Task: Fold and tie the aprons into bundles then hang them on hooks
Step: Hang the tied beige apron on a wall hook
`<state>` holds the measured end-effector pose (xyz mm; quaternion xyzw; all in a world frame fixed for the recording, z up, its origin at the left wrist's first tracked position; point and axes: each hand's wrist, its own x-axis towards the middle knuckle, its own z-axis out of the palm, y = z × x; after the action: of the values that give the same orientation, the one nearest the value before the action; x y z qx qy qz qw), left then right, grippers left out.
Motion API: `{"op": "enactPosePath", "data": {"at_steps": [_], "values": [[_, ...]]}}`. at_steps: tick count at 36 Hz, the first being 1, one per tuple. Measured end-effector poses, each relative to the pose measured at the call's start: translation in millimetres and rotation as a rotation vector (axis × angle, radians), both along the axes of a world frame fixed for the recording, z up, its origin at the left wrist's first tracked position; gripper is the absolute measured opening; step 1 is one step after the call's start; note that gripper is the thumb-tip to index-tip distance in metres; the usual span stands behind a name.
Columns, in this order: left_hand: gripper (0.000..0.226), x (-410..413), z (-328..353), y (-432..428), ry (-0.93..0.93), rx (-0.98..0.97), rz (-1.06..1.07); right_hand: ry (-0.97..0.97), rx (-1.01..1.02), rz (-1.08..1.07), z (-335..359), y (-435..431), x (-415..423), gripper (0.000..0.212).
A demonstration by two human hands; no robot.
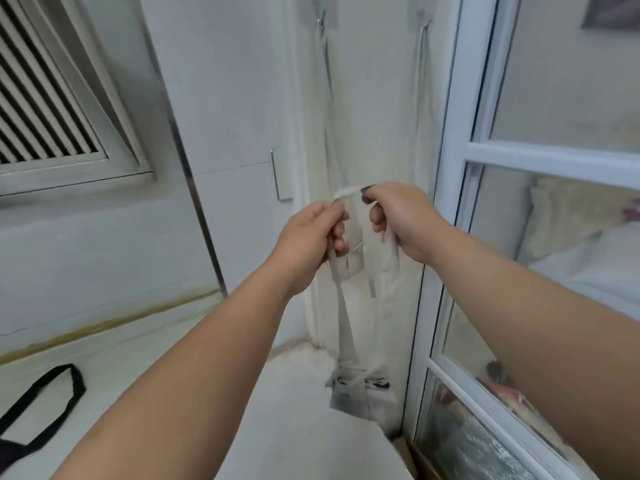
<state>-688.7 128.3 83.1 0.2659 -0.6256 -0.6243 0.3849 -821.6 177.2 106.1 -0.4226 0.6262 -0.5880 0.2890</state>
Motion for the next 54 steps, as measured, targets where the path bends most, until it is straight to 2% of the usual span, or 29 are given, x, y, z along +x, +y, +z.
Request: {"op": "enactPosePath", "data": {"at_steps": [3, 8, 12, 18, 26, 31, 36, 42, 46, 50, 54], "values": [[0.023, -14.8, 26.2, -5.7, 0.127, 0.015, 0.095, -0.177, -0.063, 0.042, 7.6, 8.4, -22.9, 0.015], [0.023, -41.2, 64.9, -9.8, 0.122, -0.115, 0.225, -0.362, -0.193, 0.043, 30.6, 19.0, -53.6, 0.015], [0.021, -53.7, 84.1, -17.6, 0.104, -0.214, 0.302, -0.278, -0.237, 0.006, 53.6, 16.3, -66.8, 0.020], [0.018, -63.9, 127.0, -28.1, 0.170, -0.272, 0.279, -0.164, -0.341, -0.120, 112.3, 6.7, -83.2, 0.021], [0.015, -81.1, 174.5, -42.7, 0.189, -0.464, 0.228, 0.031, -0.582, -0.227, 174.5, -17.1, -95.7, 0.015], [0.035, -90.8, 206.6, -57.8, 0.079, -0.677, 0.294, 0.151, -0.647, -0.280, 204.3, -47.6, -108.5, 0.009], [0.028, -101.9, 236.3, -70.9, -0.038, -0.844, 0.424, 0.260, -0.714, -0.288, 233.3, -73.5, -114.1, 0.020], [0.052, -118.5, 266.1, -94.0, -0.167, -1.055, 0.545, 0.439, -0.737, -0.373, 262.0, -109.1, -119.7, 0.024], [0.039, -126.3, 280.6, -102.9, -0.352, -1.166, 0.678, 0.532, -0.735, -0.440, 272.5, -124.6, -124.0, 0.024], [0.039, -134.3, 283.2, -101.3, -0.481, -1.226, 0.782, 0.709, -0.621, -0.493, 265.6, -131.6, -132.9, 0.027], [0.036, -137.3, 262.4, -102.1, -0.579, -1.289, 0.782, 0.779, -0.582, -0.421, 239.8, -134.0, -140.5, 0.026]]}}
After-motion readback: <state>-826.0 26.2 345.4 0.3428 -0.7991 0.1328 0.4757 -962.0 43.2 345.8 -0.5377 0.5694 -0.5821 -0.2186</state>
